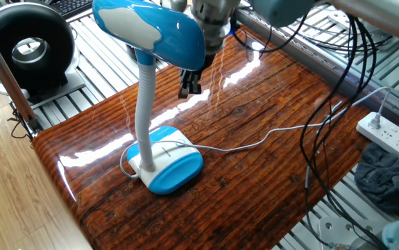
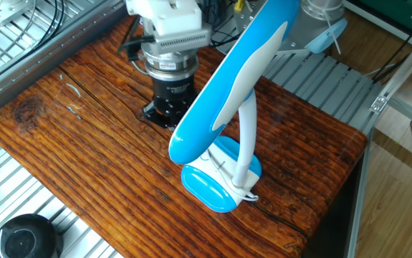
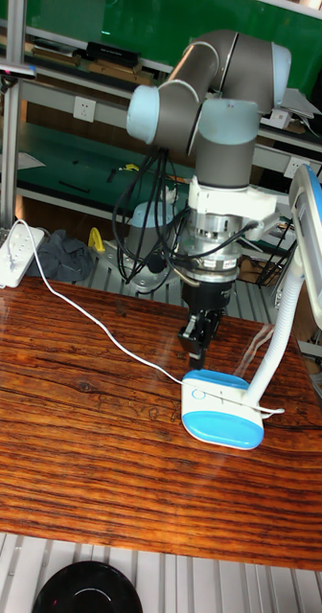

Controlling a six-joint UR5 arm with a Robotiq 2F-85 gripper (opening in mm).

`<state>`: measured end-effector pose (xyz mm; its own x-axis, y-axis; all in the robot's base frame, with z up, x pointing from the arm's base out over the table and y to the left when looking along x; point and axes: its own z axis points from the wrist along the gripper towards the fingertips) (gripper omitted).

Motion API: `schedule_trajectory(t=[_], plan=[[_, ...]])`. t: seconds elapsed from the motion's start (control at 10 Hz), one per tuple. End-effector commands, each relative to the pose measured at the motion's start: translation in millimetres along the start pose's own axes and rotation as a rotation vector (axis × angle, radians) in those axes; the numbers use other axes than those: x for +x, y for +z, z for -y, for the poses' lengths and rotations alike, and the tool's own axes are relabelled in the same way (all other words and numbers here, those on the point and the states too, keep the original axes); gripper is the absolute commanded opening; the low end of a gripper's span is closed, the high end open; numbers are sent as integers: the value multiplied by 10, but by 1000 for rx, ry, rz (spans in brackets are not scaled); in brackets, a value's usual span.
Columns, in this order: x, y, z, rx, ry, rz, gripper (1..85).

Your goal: Turn on the desk lamp by pressing the button

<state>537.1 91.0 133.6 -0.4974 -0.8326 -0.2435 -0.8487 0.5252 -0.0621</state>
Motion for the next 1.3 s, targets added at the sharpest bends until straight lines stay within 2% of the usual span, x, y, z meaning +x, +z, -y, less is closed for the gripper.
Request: schedule_trajectory(t=[0.0,0.3,0.5,0.6,0.7,0.8,0.9,1.2], plan=[[-76,85,-78,-10,17,46,10],[-45,200,-54,0,19,46,10],[-7,221,-97,-13,43,31,10],[38,219,-91,-11,43,13,10],[168,213,-50,4,26,-35,10],[253,207,-46,7,19,-61,10],[283,206,-53,8,18,-68,10],[176,162,-44,4,34,-53,10]])
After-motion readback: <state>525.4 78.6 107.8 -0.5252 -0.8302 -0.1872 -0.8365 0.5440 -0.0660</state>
